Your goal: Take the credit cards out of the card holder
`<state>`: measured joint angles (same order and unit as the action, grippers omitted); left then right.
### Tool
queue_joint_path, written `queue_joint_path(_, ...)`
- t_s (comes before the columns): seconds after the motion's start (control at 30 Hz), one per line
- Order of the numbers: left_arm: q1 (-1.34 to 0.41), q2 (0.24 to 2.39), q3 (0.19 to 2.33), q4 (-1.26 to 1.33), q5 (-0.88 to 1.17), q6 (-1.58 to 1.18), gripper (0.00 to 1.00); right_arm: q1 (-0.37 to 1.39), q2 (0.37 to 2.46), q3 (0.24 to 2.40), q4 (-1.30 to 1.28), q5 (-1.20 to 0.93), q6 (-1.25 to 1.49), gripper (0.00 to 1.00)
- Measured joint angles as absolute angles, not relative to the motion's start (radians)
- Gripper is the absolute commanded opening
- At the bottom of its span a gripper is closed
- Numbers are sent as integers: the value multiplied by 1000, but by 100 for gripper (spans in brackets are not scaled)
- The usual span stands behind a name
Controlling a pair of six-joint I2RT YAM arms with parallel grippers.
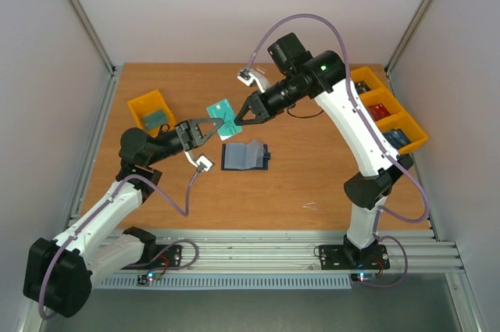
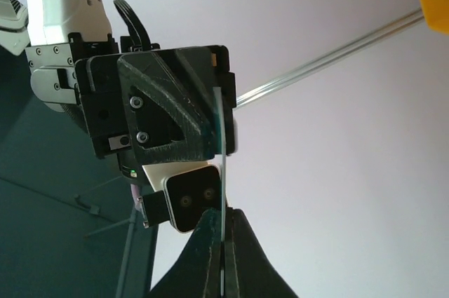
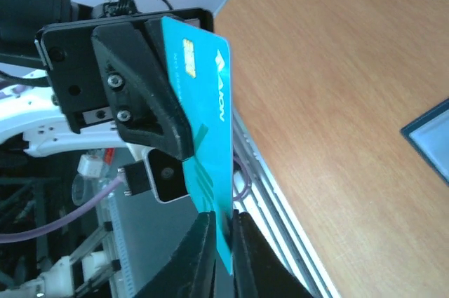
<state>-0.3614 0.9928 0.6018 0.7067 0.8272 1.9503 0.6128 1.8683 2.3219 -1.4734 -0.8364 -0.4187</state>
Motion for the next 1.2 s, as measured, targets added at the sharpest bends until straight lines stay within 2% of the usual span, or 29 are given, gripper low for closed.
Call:
queue_joint_path(0.13, -362, 961, 580, 658, 786, 1941, 0, 605, 1871, 2336, -1474, -771, -407, 62)
queue_joint_path(0.17, -362, 946, 579, 611, 760, 1942, 0, 598, 1870, 2339, -1472, -749, -401, 76)
queue_joint_path(0.2, -362, 929, 580, 557, 733, 1944, 0, 592, 1868, 2339, -1469, -727, -390, 95)
queue_joint_path(0.23, -362, 911, 583, 496, 701, 1944, 0, 583, 1865, 2339, -1464, -694, -387, 98)
queue_joint_path(0.43, -364, 896, 741, 28, 382, 1831, 0, 513, 1786, 2244, -1384, -535, -353, 99)
queue_joint_path(0.57, -360, 1006, 920, -229, 116, 1639, 0, 460, 1700, 2147, -1305, -435, -327, 98)
queue_joint_path(0.7, -309, 1140, 1038, -457, -54, 1428, 0, 424, 1634, 2069, -1240, -321, -312, 98)
queue_joint_path(0.93, -136, 1401, 1201, -731, -173, 1203, 0, 407, 1624, 2049, -1195, -257, -324, 99)
queue_joint_path(1.2, -49, 1650, 1388, -756, -208, 1082, 0, 380, 1624, 2049, -1175, -245, -346, 99)
